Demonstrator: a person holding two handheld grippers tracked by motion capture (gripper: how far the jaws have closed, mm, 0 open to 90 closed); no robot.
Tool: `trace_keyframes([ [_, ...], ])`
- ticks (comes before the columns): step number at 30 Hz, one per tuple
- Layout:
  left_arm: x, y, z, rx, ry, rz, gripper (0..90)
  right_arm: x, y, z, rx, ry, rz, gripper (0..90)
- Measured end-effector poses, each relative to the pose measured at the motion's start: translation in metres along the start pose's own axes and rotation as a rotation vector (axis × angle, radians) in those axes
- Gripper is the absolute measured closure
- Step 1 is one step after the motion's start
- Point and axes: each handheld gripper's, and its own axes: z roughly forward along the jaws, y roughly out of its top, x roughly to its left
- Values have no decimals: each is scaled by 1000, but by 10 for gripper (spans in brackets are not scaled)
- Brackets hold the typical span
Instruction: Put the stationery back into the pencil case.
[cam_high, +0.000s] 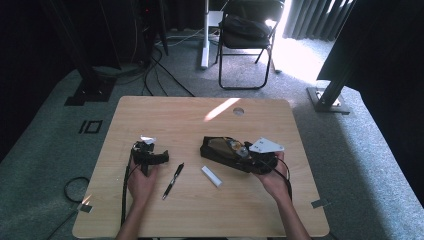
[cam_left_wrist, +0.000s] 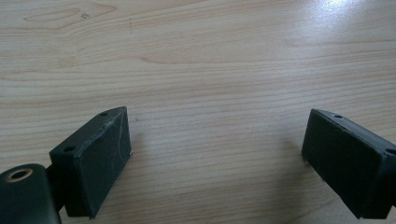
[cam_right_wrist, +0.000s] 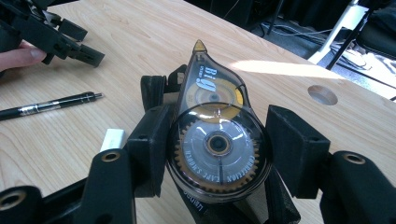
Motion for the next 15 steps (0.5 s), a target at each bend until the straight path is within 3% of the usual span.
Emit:
trace_keyframes([
  [15,0,0,0,0,0,0,83,-4,-2,8,15,-3,12,417],
])
